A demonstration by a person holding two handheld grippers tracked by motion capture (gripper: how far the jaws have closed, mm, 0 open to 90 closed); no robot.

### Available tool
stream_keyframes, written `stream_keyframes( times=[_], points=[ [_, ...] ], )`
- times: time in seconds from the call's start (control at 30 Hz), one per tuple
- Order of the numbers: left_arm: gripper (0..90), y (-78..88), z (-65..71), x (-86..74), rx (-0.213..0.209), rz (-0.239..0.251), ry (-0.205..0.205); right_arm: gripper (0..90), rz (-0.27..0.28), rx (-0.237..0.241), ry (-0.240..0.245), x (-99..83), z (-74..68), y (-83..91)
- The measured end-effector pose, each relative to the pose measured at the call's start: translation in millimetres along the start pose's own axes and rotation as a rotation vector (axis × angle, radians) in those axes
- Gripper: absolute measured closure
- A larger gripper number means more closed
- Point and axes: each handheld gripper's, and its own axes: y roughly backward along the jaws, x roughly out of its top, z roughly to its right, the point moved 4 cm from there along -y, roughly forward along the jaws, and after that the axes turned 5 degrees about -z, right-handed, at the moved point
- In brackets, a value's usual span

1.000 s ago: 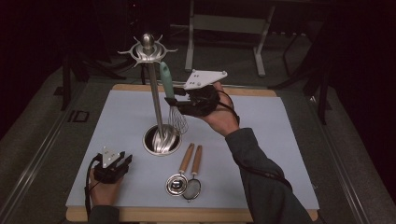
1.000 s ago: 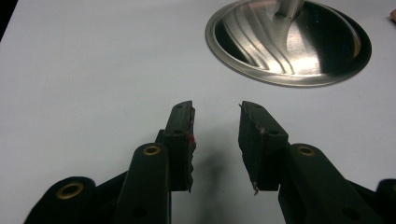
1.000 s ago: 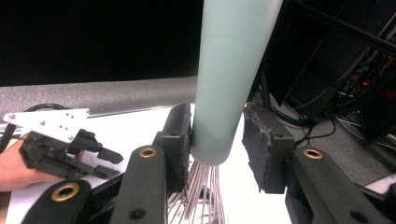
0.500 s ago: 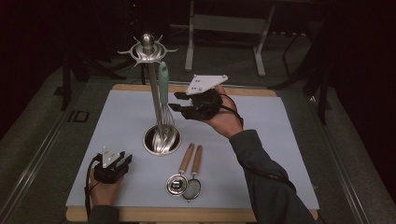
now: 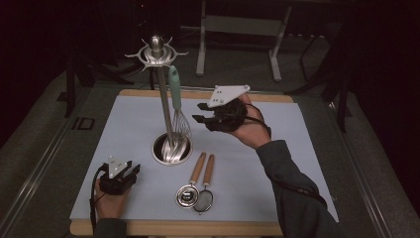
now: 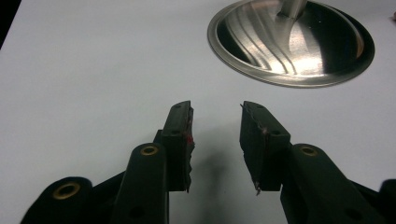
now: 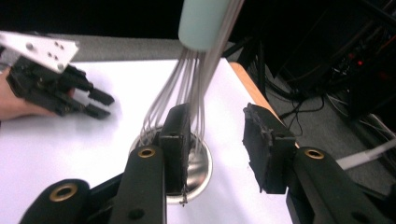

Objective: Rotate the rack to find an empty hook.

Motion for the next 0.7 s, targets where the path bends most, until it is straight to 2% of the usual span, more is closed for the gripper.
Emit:
stream_keyframes(
  times=[0.2,0.4,0.53,0.6,0.7],
  points=[
    [62.8,0.3,-0.4,0.0,0.008,0.004,0.007,60.0,-0.046,-0.005,-0.001,-15.0,1.7,1.7],
    [64.0,2.9,-1.1,0.3,0.013,0.031,0.012,60.0,-0.081,0.005,-0.018,-31.4,2.3,0.7],
    [67.3,6.7,2.0,2.2,0.003,0.07,-0.006,59.5,-0.079,0.014,-0.033,-40.3,2.7,0.8],
    [67.9,10.6,3.2,5.9,0.017,0.094,-0.003,59.1,-0.083,0.014,-0.044,-45.0,3.8,0.0],
    [68.9,19.5,4.6,13.2,0.012,0.141,0.01,59.1,-0.099,0.011,-0.055,-52.7,5.9,-1.6]
  ],
)
